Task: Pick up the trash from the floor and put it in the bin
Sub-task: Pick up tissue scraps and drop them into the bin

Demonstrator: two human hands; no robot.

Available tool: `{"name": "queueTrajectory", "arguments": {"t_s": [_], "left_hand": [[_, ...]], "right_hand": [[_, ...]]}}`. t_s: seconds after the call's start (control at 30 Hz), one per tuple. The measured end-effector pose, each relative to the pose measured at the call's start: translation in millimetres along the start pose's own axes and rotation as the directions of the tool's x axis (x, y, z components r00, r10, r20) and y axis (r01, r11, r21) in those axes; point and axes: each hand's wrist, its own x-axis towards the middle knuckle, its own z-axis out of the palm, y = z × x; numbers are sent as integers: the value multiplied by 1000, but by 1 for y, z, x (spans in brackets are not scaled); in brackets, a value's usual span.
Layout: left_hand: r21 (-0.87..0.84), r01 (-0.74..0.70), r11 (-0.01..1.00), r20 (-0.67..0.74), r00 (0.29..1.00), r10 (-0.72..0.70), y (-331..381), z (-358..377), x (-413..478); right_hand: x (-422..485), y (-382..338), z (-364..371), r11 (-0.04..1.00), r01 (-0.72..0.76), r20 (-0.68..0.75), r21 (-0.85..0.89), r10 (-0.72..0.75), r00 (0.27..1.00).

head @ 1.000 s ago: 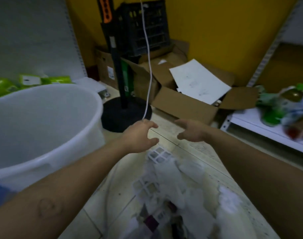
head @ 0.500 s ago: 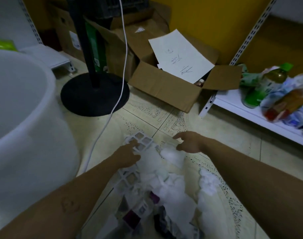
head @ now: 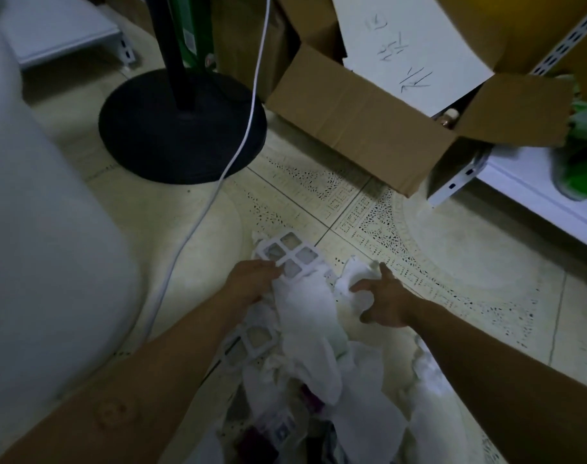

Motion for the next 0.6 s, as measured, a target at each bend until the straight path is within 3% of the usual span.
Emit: {"name": "queueTrajectory", "arguments": {"t_s": [0.07,0.23,0.33,0.43,0.53,0.6], "left_hand": [[-36,-44,998,-46,998,42,-1,2,-1],[-13,-207,978,-246,949,197,3,7,-15],[-128,-209,970,-304,939,162,13,9,-26],[-273,-198,942,-281,952,119,23,10,-39],[-61,-214,975,-263,946,191,29,2,-53],[121,-255,959,-256,926,278,32,-6,-64]], "right_hand": [[5,-1,2,998,-17,-71,64,21,997],[13,-11,1,999,23,-236,-24,-28,971],[16,-14,-2,998,-56,-248,37,64,967],[20,-18,-13,971,-62,-334,233,139,932],[25,-29,-28,900,75,-368,429,98,925],[26,-44,-35,783,210,-373,586,30,927]]}}
